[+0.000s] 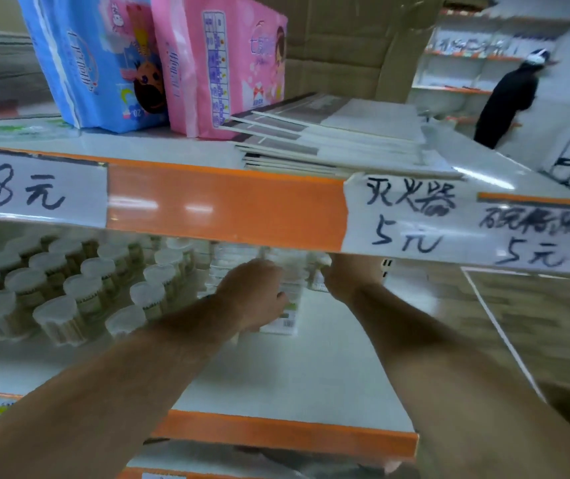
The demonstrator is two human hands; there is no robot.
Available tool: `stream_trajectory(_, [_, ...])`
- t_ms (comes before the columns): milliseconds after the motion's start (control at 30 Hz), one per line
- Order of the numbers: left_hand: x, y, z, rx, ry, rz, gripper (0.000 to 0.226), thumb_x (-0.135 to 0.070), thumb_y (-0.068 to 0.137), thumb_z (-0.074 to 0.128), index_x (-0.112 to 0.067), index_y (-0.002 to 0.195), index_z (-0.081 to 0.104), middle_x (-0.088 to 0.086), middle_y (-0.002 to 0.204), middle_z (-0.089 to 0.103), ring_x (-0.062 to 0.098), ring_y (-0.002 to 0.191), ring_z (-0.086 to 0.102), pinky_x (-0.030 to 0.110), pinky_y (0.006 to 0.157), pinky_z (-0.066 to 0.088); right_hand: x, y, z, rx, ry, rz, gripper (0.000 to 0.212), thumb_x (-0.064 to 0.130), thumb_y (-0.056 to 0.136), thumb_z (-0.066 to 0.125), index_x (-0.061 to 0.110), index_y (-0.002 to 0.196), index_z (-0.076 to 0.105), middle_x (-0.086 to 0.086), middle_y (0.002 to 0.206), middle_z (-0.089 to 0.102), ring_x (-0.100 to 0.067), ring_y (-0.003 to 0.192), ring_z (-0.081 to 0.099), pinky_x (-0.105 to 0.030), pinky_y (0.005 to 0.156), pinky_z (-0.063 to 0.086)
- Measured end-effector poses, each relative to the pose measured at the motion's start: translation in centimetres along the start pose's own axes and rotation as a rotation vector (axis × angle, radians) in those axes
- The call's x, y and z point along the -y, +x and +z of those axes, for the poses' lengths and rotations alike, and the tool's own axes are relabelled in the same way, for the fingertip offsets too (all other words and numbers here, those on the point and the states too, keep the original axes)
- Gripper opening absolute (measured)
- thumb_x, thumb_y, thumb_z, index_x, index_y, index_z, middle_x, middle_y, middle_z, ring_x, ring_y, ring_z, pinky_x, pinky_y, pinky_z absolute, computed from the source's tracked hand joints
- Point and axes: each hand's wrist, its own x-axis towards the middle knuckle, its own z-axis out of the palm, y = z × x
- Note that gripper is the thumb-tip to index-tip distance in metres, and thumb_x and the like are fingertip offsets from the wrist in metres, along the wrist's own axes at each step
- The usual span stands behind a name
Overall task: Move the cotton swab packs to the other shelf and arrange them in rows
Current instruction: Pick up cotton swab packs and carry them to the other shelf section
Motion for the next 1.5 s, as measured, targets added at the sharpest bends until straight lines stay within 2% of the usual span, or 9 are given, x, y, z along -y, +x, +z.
stream_trajectory(267, [-0.1, -0.6, -2.0, 0.015, 0.021, 0.065, 0.024, -0.036, 0.086, 0.05, -0.019, 0.099, 0.061, 0.001, 0.098, 0.065, 0.019, 0.088, 0.061, 0.031, 0.072, 0.052, 0.2, -3.5, -2.0, -0.086, -0.013, -0.024, 0.04, 0.04, 0.096, 0.047, 0.028, 0.133, 0.055, -0.007, 0.128, 0.061, -0.027, 0.117, 0.056, -0.037, 0.087, 0.05])
stream_trajectory(433, [-0.1, -1.0, -3.0, 0.033, 0.007, 0.09, 0.047, -0.041, 0.093, 0.05, -0.017, 0.132, 0.053, 0.004, 0.132, 0.06, 0.022, 0.116, 0.056, 0.035, 0.091, 0.049, 0.3, -5.4, -2.9, -0.053, 0.032, -0.012, 0.048, 0.043, 0.098, 0.042, 0.025, 0.142, 0.045, -0.004, 0.141, 0.054, -0.028, 0.128, 0.048, -0.041, 0.097, 0.047])
stream_trajectory(567, [0.6, -1.2, -3.1, 0.039, -0.006, 0.118, 0.049, -0.042, 0.095, 0.049, -0.017, 0.137, 0.049, 0.004, 0.139, 0.056, 0.023, 0.123, 0.053, 0.036, 0.095, 0.045, 1.3, -7.6, -3.5, -0.035, 0.056, 0.01, 0.05, 0.043, 0.1, 0.038, 0.023, 0.146, 0.04, -0.004, 0.146, 0.048, -0.028, 0.133, 0.045, -0.043, 0.102, 0.045])
stream_trajectory(733, [2.1, -2.5, -3.5, 0.106, -0.034, 0.15, 0.056, -0.041, 0.094, 0.035, -0.015, 0.142, 0.042, 0.006, 0.148, 0.047, 0.025, 0.132, 0.046, 0.042, 0.104, 0.044, 2.4, -10.3, -3.1, 0.093, -0.001, -0.006, 0.056, 0.045, 0.104, 0.026, 0.021, 0.155, 0.021, -0.009, 0.161, 0.019, -0.027, 0.148, 0.018, -0.041, 0.117, 0.025])
stream_trajectory(867, [3.1, -5.3, -4.0, 0.111, -0.053, 0.124, 0.054, -0.04, 0.094, 0.029, -0.011, 0.136, 0.044, 0.012, 0.139, 0.05, 0.031, 0.121, 0.05, 0.04, 0.098, 0.044, 3.7, -12.7, -2.9, 0.176, 0.006, 0.025, 0.06, 0.049, 0.103, 0.018, 0.024, 0.157, 0.011, -0.006, 0.164, 0.003, -0.023, 0.151, 0.002, -0.041, 0.12, 0.013])
stream_trajectory(1100, [3.7, -14.3, -6.6, 0.157, -0.011, -0.002, 0.059, -0.038, 0.103, 0.028, -0.012, 0.155, 0.02, 0.006, 0.161, 0.022, 0.022, 0.146, 0.023, 0.031, 0.115, 0.023, 7.5, -17.6, -3.0, 0.196, -0.052, -0.206, 0.047, 0.026, 0.107, 0.018, 0.014, 0.152, 0.026, -0.016, 0.162, 0.008, -0.04, 0.146, 0.012, -0.05, 0.119, 0.017])
stream_trajectory(1200, [5.0, -18.8, -6.7, 0.132, 0.015, -0.072, 0.059, -0.042, 0.095, 0.026, -0.012, 0.145, 0.034, 0.011, 0.152, 0.039, 0.027, 0.135, 0.042, 0.037, 0.11, 0.037, 10.3, -19.6, -1.8, 0.187, -0.033, -0.302, 0.057, 0.04, 0.104, 0.017, 0.012, 0.154, 0.019, -0.017, 0.156, 0.028, -0.036, 0.141, 0.029, -0.046, 0.113, 0.031])
stream_trajectory(1267, [6.5, -21.9, -6.8, 0.14, 0.016, -0.121, 0.066, -0.041, 0.095, 0.029, -0.01, 0.153, 0.026, 0.01, 0.159, 0.029, 0.024, 0.145, 0.028, 0.034, 0.117, 0.027, 13.0, -21.2, -1.2, 0.181, 0.03, -0.353, 0.057, 0.046, 0.103, 0.022, 0.015, 0.149, 0.034, -0.016, 0.149, 0.041, -0.035, 0.133, 0.04, -0.044, 0.106, 0.039])
stream_trajectory(1500, [13.7, -31.0, -9.5, 0.099, 0.021, -0.313, 0.067, -0.04, 0.1, 0.029, -0.013, 0.158, 0.009, 0.004, 0.165, 0.007, 0.015, 0.152, 0.004, 0.03, 0.123, 0.006, 24.4, -25.2, -0.3, 0.196, 0.07, -0.538, 0.061, 0.051, 0.101, 0.024, 0.024, 0.156, 0.018, -0.007, 0.163, 0.015, -0.027, 0.148, 0.015, -0.042, 0.118, 0.018])
